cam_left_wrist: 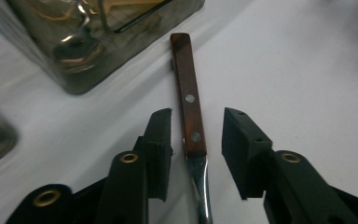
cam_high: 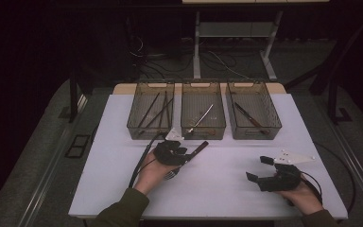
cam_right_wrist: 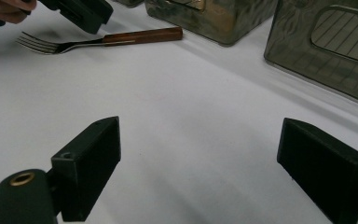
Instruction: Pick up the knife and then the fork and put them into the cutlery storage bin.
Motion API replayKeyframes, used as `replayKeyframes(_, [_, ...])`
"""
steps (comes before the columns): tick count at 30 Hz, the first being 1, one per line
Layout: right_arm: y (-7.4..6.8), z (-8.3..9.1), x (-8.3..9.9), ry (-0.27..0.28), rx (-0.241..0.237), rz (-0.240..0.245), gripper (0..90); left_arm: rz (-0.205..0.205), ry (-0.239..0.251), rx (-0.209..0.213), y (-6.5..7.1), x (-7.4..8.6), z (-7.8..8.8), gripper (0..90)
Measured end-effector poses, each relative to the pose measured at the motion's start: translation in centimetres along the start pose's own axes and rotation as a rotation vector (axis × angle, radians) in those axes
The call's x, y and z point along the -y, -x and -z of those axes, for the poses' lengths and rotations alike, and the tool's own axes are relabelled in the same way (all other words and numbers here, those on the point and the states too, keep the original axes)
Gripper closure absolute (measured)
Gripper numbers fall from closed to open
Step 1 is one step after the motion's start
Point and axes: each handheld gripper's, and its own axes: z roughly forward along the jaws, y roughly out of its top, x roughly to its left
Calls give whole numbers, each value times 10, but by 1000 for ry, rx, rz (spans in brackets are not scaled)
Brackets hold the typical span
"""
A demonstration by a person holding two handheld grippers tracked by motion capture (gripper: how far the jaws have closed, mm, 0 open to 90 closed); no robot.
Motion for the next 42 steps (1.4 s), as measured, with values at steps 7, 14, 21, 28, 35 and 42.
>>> replayKeyframes(7, [1,1,0,8,1,-3,127,-19,-58,-19,1,2,-10,699])
replayKeyframes(14, [0,1,0,1,-2,-5,128,-59,-63,-49,6,2,-13,720])
replayKeyframes(21, [1,1,0,4,1,-4,128,-105,-71,-83,12,2,-13,759])
replayKeyframes(28, [2,1,0,6,-2,-4,128,-121,-75,-62,9,0,-13,775])
replayKeyframes(35, [3,2,-1,12,-8,-7,128,-138,-130,-38,7,-5,-11,778])
replayKeyframes(42, [3,1,-2,19,-23,3,128,-122,-109,18,7,-4,-7,779])
